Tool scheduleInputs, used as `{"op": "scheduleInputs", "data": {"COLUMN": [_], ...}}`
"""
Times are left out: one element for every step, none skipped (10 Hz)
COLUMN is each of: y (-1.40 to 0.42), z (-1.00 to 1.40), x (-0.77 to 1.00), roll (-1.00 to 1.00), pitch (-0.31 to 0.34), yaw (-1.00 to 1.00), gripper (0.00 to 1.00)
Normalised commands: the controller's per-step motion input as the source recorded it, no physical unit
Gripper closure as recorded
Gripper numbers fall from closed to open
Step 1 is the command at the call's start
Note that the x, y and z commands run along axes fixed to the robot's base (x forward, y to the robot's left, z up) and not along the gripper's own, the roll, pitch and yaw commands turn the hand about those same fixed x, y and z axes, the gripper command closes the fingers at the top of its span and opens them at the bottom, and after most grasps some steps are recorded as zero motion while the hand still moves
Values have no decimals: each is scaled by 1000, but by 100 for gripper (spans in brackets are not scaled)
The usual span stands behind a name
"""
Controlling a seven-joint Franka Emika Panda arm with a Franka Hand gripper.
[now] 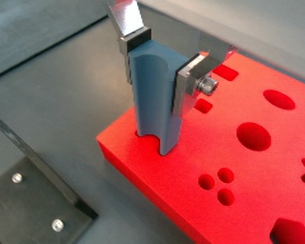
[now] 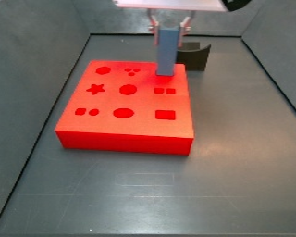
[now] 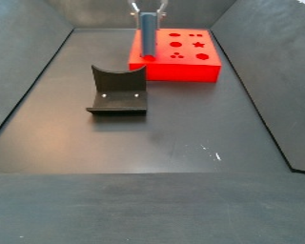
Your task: Insert the arch object.
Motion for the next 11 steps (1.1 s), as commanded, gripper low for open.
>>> {"op": "scheduleInputs", "data": {"y": [0,0,0,0,3,9,20,3,0,0,0], "z": [-151,-277,-346,-440,-491,-511,-569,-689,-663,-371,0], "x": [0,163,189,354,200,40,0,-120,-189,0,0], "roll": [0,16,16,3,16,53,139,230,263,186,0], "pitch": [-21,-14,-14,-7,-57,-100,-96,-64,-59,0,0], "yaw": [0,23,49,154,186,206,169,57,0,0,0], "gripper": [100,100,100,100,100,100,100,100,100,100,100]}}
